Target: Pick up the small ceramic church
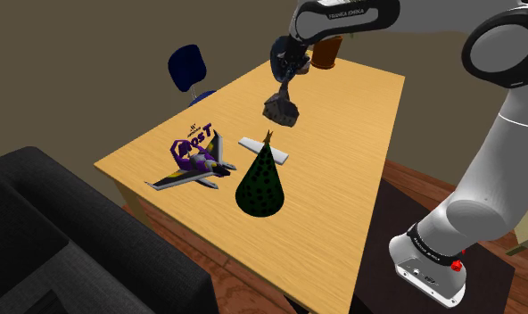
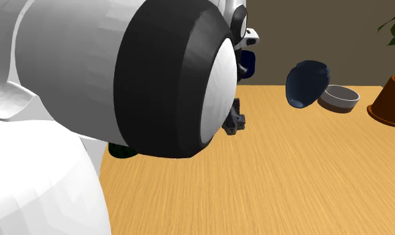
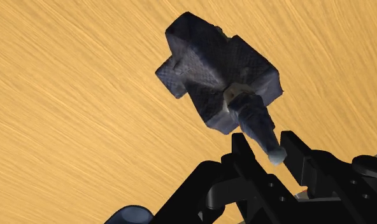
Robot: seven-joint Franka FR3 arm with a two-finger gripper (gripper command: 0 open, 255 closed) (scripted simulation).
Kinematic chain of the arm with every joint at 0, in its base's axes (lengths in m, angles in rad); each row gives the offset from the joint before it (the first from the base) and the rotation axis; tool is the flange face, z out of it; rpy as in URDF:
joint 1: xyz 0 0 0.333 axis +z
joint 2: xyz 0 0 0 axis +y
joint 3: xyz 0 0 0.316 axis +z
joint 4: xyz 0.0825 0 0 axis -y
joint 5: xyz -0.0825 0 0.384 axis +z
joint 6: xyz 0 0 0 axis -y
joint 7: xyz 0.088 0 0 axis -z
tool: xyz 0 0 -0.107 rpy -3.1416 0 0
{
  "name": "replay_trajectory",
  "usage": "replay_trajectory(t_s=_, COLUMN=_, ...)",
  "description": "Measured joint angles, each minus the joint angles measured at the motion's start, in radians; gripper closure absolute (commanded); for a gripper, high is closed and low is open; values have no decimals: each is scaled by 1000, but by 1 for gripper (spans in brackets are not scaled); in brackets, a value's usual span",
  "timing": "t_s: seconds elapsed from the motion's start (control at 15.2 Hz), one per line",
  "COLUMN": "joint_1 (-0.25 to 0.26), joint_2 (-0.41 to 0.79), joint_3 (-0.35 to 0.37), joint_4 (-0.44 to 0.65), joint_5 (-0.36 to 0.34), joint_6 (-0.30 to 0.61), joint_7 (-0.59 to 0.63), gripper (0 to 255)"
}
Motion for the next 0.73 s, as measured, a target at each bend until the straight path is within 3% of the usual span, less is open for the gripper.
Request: replay_trajectory(t_s=0.73, joint_1=3, joint_2=-8, joint_3=3, joint_4=132, joint_5=6, joint_6=-140, joint_7=-9, gripper=255)
